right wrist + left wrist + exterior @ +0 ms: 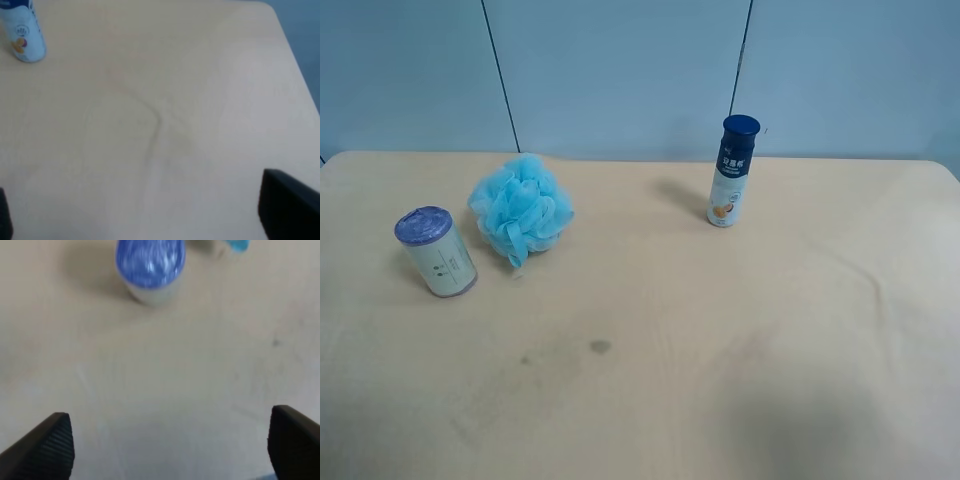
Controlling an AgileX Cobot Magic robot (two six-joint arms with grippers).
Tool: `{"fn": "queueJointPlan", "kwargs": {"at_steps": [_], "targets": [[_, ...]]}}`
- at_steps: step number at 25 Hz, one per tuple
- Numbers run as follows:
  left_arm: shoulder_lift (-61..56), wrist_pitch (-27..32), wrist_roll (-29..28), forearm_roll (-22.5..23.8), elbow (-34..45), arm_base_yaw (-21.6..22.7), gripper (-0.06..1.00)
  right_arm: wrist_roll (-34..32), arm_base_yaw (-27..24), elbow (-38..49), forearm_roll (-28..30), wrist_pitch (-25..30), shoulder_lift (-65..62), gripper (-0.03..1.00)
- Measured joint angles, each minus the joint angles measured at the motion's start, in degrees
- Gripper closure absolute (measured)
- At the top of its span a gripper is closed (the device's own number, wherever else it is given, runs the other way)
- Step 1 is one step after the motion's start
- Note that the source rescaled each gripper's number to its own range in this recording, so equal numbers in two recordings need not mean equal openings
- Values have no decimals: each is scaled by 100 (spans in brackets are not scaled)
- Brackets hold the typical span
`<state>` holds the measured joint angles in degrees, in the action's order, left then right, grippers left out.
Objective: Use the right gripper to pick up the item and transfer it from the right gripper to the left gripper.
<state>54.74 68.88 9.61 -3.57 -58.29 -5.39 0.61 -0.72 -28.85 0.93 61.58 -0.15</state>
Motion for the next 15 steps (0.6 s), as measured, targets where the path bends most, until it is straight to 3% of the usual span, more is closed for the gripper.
{"fn": "queueJointPlan", "kwargs": {"at_steps": [9,15], "targets": [[-2450,60,-49,11,926,0,49,0,6,0,0,0,0,7],[-3510,80,-49,5,1566,0,9,0,6,0,0,0,0,7]]}}
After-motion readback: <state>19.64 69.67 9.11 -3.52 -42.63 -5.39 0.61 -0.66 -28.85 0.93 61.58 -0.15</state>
